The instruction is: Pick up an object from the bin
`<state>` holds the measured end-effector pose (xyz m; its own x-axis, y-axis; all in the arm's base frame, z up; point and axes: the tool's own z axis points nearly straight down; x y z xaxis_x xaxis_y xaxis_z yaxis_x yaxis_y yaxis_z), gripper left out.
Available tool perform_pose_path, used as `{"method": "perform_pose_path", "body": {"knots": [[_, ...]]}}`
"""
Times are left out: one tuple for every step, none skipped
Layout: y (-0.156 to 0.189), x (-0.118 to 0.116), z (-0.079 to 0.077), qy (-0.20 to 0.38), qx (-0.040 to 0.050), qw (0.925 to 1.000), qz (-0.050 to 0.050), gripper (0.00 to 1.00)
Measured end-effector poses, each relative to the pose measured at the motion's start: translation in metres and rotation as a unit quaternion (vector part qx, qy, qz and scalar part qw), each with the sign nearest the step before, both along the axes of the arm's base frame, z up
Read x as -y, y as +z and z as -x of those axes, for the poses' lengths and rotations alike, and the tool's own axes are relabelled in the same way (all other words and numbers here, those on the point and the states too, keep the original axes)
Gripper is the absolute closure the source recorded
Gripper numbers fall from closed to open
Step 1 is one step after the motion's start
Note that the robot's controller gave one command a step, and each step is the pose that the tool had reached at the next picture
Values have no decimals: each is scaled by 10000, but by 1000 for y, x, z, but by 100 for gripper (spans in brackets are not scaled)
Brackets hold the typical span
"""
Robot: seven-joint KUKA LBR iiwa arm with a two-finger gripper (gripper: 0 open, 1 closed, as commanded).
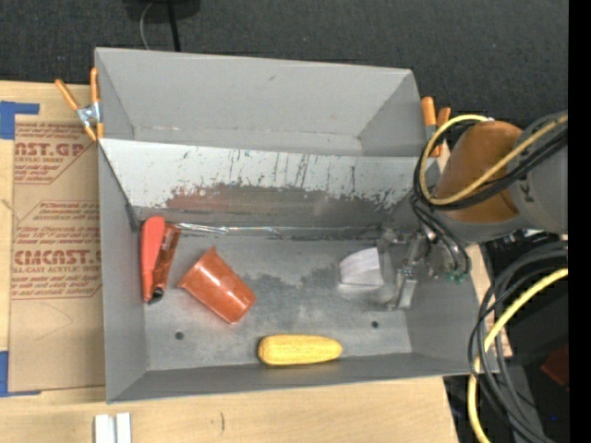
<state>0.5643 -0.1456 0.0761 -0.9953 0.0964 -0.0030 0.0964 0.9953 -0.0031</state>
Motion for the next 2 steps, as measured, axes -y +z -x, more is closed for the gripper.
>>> {"method": "perform_pose_path", "body": {"knots": [[3, -19, -15, 2071, 8, 9783, 1, 100], [2, -19, -14, 2070, 8, 9783, 1, 0]]}}
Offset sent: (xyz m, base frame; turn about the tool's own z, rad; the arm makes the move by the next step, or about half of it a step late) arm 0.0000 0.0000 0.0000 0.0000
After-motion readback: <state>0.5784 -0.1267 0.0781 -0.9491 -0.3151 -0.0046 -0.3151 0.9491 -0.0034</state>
